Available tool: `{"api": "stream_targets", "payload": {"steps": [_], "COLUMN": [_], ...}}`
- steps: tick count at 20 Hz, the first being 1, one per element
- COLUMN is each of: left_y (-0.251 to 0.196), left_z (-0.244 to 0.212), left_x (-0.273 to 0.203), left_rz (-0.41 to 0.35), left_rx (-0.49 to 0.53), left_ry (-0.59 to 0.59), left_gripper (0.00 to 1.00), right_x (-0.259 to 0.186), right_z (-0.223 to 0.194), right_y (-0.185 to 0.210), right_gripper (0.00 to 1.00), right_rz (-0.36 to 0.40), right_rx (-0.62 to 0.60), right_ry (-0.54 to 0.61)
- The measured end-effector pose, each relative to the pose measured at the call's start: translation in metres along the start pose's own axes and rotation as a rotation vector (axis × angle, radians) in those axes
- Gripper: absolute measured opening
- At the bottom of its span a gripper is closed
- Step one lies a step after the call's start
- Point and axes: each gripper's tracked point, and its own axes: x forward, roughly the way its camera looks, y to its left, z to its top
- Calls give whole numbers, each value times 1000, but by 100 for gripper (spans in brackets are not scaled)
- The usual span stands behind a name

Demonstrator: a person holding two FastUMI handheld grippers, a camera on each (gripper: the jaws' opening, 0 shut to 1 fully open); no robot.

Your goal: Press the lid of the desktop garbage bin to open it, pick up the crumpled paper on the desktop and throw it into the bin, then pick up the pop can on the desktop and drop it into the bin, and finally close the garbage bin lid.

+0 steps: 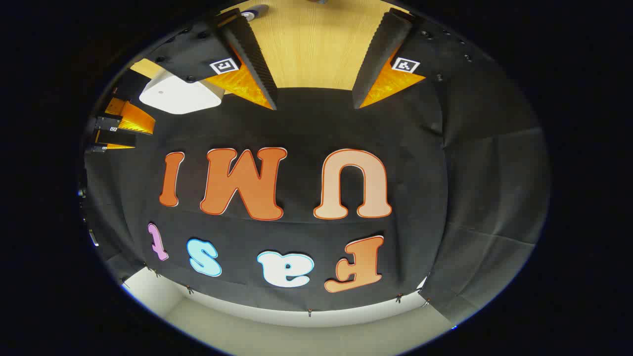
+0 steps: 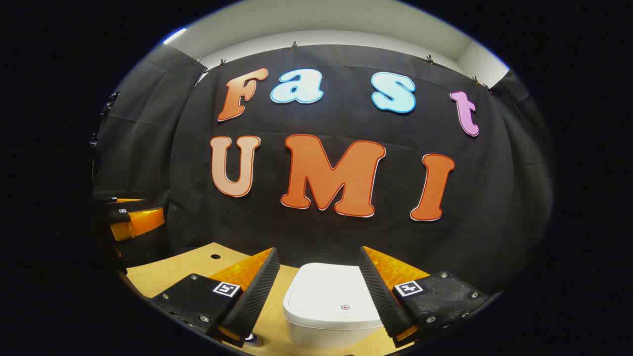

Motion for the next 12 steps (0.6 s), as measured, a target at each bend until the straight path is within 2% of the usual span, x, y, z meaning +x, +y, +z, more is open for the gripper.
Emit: {"api": "stream_targets", "payload": {"steps": [12], "left_y": [1], "left_z": [0], "left_x": [-2], "left_rz": [-10], "left_rx": [24], "left_ry": [-3], "left_gripper": [98], "right_x": [-10], "right_z": [1], "right_y": [-11], "right_gripper": [98], "right_rz": [-20], "right_rx": [-2], "right_ry": [12]}}
